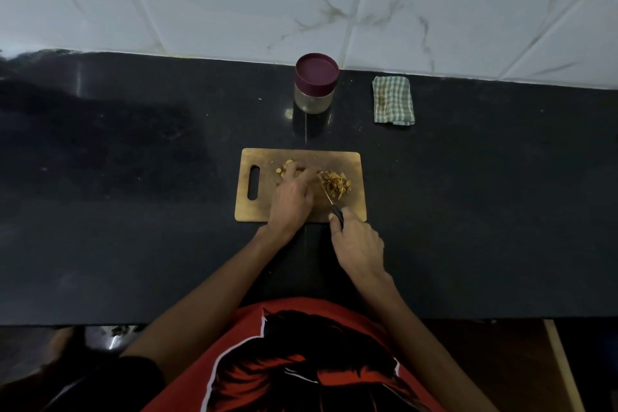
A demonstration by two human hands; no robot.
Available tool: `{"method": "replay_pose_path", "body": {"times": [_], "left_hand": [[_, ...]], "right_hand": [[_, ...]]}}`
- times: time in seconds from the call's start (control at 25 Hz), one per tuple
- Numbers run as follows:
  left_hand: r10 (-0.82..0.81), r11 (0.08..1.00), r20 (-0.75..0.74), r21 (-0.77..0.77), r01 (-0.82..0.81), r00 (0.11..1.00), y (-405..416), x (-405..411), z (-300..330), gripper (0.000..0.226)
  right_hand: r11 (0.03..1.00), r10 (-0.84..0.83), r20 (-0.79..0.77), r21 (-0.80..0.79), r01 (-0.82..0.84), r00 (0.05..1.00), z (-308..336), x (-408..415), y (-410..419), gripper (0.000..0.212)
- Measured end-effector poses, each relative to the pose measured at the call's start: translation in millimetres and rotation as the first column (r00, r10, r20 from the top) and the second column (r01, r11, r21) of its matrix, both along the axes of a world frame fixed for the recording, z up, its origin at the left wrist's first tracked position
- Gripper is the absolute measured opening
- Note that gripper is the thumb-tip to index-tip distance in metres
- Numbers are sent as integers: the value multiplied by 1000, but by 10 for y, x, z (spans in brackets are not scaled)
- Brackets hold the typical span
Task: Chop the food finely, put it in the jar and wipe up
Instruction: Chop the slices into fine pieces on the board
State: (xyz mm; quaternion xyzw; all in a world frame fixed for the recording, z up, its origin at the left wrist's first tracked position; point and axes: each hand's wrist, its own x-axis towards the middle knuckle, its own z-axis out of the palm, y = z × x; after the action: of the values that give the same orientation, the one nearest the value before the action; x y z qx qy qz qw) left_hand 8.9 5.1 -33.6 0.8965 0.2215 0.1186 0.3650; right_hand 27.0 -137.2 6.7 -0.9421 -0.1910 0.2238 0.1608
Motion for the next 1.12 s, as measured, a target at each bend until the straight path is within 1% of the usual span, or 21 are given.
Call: {"method": "replay_pose_path", "body": {"times": [0.12,0.28,0.4,0.44,0.52,0.6,0.68,0.8,1.0,1.12], "left_hand": [[-34,999,-26,8,35,999,24,11,-24,42],[-103,991,-80,79,109,991,29,85,-8,35],[-142,985,-87,86,150,986,25,134,11,38],[-131,989,-78,63,136,988,35,139,22,40],[-45,999,-65,0,46,997,69,112,33,37],[71,997,-57,-15,-72,996,113,33,-10,32],[121,992,-50,-27,-123,991,145,-64,-91,31],[133,989,-73,-52,-137,988,149,-140,-197,30],[139,990,-92,-4,-140,986,104,-107,-213,27],[127,992,-95,-3,-127,987,107,-109,-243,24]], "right_hand": [[1000,-26,32,-3,26,999,-2,5,-52,28],[999,-42,52,12,42,998,-5,33,-54,26],[998,-57,46,16,56,997,-30,59,-58,27],[998,-58,44,15,58,997,-40,66,-64,28],[998,-65,11,21,65,998,-49,83,-72,30],[997,-69,-71,41,72,995,-63,98,-57,31],[994,-60,-158,77,73,986,-91,95,-13,30],[991,-35,-228,121,64,973,-123,60,91,27],[997,23,-238,82,-3,971,-121,18,238,26],[998,50,-228,44,-41,972,-136,20,291,26]]}}
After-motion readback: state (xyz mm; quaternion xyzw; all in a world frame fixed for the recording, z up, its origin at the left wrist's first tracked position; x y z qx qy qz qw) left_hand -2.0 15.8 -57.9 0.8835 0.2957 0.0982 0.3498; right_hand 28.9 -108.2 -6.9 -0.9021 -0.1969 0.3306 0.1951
